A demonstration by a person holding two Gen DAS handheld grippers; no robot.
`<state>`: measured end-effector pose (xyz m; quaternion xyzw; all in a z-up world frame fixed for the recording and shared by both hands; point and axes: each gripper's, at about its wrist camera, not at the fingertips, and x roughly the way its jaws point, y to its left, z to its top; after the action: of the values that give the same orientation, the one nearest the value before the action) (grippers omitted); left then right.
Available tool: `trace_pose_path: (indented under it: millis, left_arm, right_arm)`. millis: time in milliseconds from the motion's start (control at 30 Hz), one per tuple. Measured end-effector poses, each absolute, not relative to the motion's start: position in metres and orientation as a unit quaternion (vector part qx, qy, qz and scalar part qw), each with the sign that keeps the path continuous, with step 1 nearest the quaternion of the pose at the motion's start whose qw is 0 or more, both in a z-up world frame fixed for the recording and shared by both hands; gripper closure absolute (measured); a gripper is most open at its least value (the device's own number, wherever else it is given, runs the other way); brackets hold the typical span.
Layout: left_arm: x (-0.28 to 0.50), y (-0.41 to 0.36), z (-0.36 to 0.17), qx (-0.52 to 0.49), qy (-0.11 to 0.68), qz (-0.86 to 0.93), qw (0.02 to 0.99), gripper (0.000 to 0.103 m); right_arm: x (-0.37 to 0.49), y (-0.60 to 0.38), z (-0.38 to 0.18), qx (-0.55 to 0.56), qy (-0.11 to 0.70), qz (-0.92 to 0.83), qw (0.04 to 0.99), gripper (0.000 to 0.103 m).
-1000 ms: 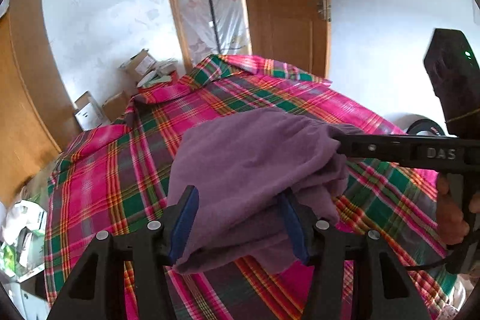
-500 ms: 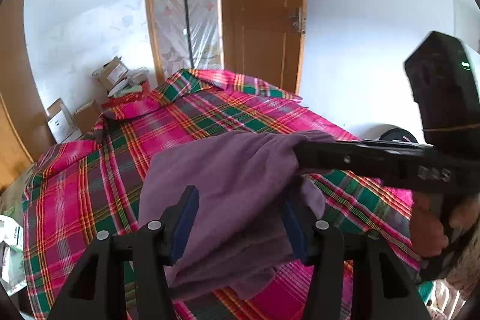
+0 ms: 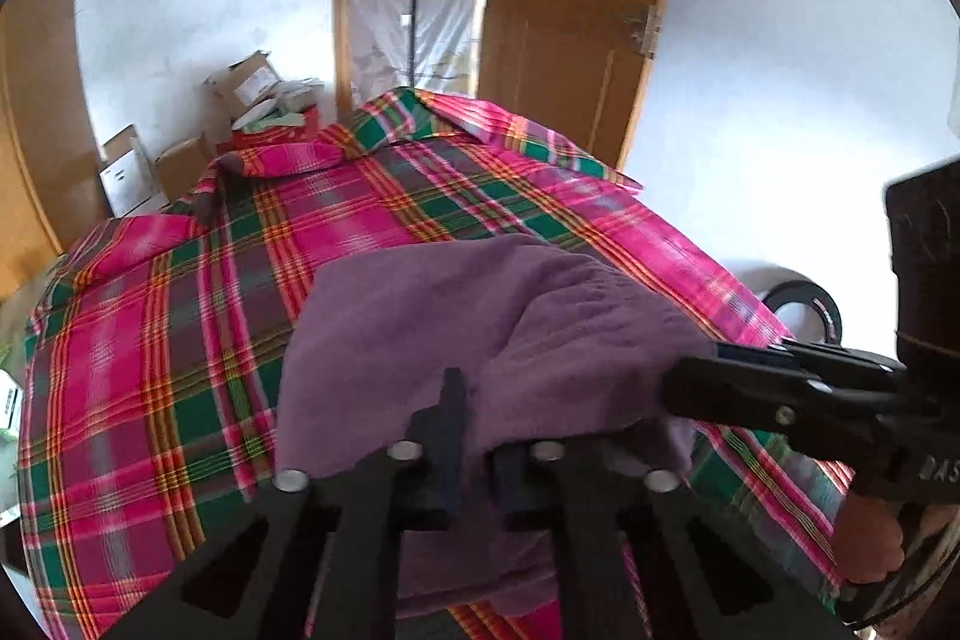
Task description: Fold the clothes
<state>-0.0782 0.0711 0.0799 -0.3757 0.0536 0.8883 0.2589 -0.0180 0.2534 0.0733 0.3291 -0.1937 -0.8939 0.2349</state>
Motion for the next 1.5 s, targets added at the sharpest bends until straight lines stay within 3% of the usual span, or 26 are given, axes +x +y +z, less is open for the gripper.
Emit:
trace_pose_path:
  millis: [67, 167, 333, 533, 567, 667, 700, 1200, 1500]
  left_arm:
    - [-0.083, 0.064, 0.079, -0.378, 0.038, 0.890, 0.252, 0.099]
    - [-0.087, 0.053, 0.078, -0.379, 0.021, 0.893, 0.244, 0.099]
    - [-0.087, 0.038, 0.082, -0.373, 0.001, 0.897, 0.239, 0.099]
    - [-0.088, 0.019, 0.083, -0.369, -0.022, 0.902, 0.223, 0.099]
    - [-0.087, 0.016, 0.083, -0.370, -0.025, 0.902, 0.220, 0.099]
    - [-0.086, 0.003, 0.084, -0.366, -0.038, 0.905, 0.212, 0.099]
    - [-0.086, -0.001, 0.084, -0.364, -0.044, 0.906, 0.209, 0.099]
    - [-0.058, -0.094, 0.085, -0.348, -0.126, 0.920, 0.124, 0.099]
    - [-0.042, -0.148, 0.064, -0.359, -0.173, 0.915, 0.062, 0.100]
  right_arm:
    - [-0.015, 0.260, 0.068, 0.335, -0.197, -0.895, 0.221, 0.068]
    - [-0.012, 0.269, 0.056, 0.349, -0.201, -0.896, 0.186, 0.056]
    - [-0.022, 0.276, 0.034, 0.375, -0.241, -0.877, 0.181, 0.049]
    - [-0.042, 0.270, 0.025, 0.385, -0.302, -0.847, 0.208, 0.048]
    - [-0.044, 0.267, 0.028, 0.383, -0.298, -0.849, 0.208, 0.049]
    - [-0.047, 0.254, 0.041, 0.376, -0.267, -0.862, 0.210, 0.075]
    - [-0.048, 0.249, 0.045, 0.373, -0.256, -0.867, 0.211, 0.077]
    - [-0.056, 0.169, 0.092, 0.328, -0.193, -0.872, 0.308, 0.078]
    - [-0.081, 0.108, 0.092, 0.346, -0.162, -0.854, 0.352, 0.078]
